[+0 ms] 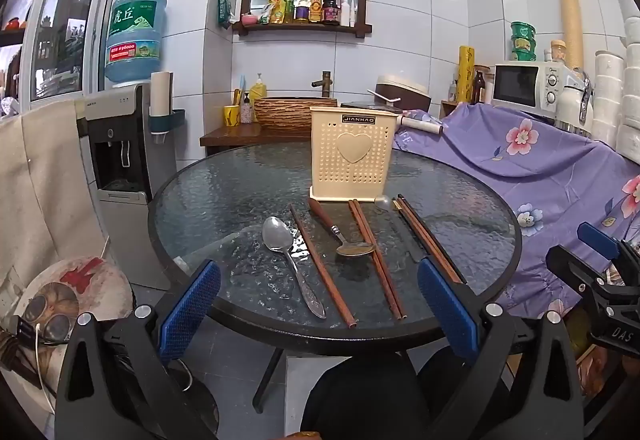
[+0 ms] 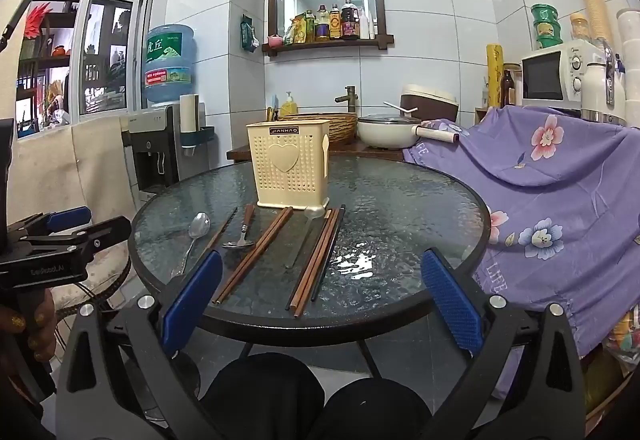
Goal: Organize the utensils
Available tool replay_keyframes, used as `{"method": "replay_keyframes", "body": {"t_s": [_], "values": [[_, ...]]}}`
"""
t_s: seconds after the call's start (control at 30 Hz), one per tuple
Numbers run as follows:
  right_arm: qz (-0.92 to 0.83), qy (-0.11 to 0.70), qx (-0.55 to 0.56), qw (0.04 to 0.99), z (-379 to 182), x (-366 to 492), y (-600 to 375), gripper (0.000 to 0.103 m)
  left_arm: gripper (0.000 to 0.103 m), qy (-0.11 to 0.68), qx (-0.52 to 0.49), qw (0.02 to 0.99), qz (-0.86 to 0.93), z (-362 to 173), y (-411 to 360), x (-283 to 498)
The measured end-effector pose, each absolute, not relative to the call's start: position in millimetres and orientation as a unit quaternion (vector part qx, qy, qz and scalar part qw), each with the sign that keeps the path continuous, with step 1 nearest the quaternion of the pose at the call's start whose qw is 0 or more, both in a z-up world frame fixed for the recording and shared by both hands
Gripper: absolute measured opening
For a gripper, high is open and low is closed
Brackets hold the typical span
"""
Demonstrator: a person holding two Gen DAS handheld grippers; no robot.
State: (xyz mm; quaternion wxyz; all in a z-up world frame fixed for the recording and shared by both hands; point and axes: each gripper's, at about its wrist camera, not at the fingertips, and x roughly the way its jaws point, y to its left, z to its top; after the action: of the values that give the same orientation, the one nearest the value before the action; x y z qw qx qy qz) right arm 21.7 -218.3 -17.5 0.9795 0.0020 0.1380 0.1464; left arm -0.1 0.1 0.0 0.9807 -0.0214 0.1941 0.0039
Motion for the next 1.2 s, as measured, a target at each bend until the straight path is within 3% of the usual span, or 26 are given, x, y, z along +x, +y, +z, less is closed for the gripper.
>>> {"method": "replay_keyframes", "body": {"t_s": [1.2], "values": [[0.147, 0.141, 0.003, 0.979, -19.4, 24.5, -220.8, 0.098, 0.097, 0.198, -0.018, 0.98, 0.007, -2.9, -0.8, 1.4]]}}
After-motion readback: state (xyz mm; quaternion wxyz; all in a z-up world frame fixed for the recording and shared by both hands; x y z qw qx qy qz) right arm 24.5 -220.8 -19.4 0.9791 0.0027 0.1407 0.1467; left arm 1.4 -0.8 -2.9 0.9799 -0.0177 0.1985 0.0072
